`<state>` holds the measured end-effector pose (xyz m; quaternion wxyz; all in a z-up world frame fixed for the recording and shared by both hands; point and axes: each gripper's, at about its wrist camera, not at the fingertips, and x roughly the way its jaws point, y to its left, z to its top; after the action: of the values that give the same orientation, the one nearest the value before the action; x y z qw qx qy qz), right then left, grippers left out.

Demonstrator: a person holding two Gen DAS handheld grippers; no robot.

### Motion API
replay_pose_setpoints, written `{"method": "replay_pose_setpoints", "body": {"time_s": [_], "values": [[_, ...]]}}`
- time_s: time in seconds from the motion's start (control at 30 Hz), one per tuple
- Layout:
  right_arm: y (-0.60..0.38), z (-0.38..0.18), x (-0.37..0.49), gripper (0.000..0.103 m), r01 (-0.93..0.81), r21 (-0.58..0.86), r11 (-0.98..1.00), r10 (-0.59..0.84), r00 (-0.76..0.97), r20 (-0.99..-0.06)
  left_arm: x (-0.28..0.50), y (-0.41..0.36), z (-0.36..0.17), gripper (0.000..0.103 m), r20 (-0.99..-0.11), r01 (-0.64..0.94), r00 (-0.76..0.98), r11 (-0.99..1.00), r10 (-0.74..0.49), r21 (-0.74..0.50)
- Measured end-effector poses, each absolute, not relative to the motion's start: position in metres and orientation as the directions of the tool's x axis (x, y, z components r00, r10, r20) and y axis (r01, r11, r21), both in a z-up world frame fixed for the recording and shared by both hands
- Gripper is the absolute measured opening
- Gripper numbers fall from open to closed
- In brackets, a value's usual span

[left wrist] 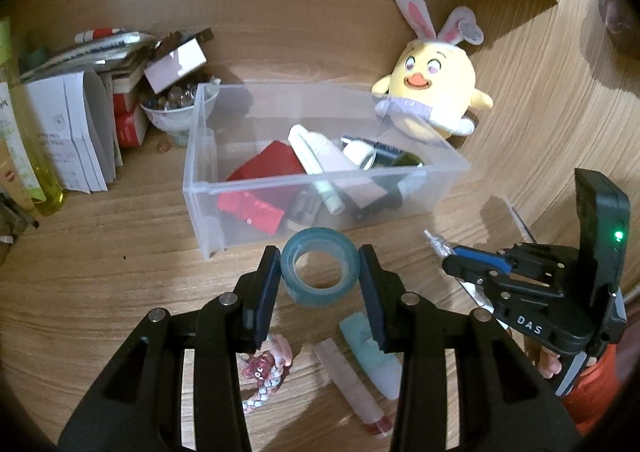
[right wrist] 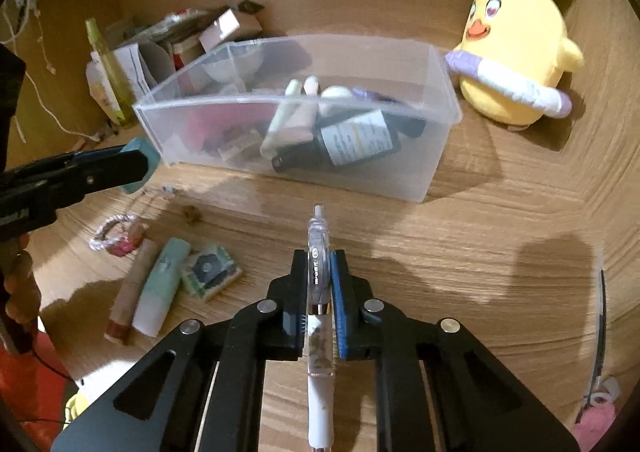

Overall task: Organize objects
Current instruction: 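Carry the tape roll and pen into the bin and open both tools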

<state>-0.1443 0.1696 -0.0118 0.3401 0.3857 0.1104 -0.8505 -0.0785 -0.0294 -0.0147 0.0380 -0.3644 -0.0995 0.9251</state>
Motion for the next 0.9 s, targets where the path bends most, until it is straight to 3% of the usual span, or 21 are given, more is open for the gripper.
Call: {"method": "replay_pose_setpoints", "body": {"time_s": [0.43,0.9], "values": [[0.176,0.045,-0.138,0.01,0.692,0.103,-0.715,-0.601,-0.533,-0.596,-0.083,-0.029,0.012,0.039,-0.622,0.018,-0.772,-0.973,0.134,-0.231],[0.148,0.073,-0.175,0.01,0.741,0.107,-0.663,-0.663,-0.514,-0.545,-0.105,-0.041,0.026,0.039,-0.614,0.061,-0.783,-0.971,0.097,-0.231]]}}
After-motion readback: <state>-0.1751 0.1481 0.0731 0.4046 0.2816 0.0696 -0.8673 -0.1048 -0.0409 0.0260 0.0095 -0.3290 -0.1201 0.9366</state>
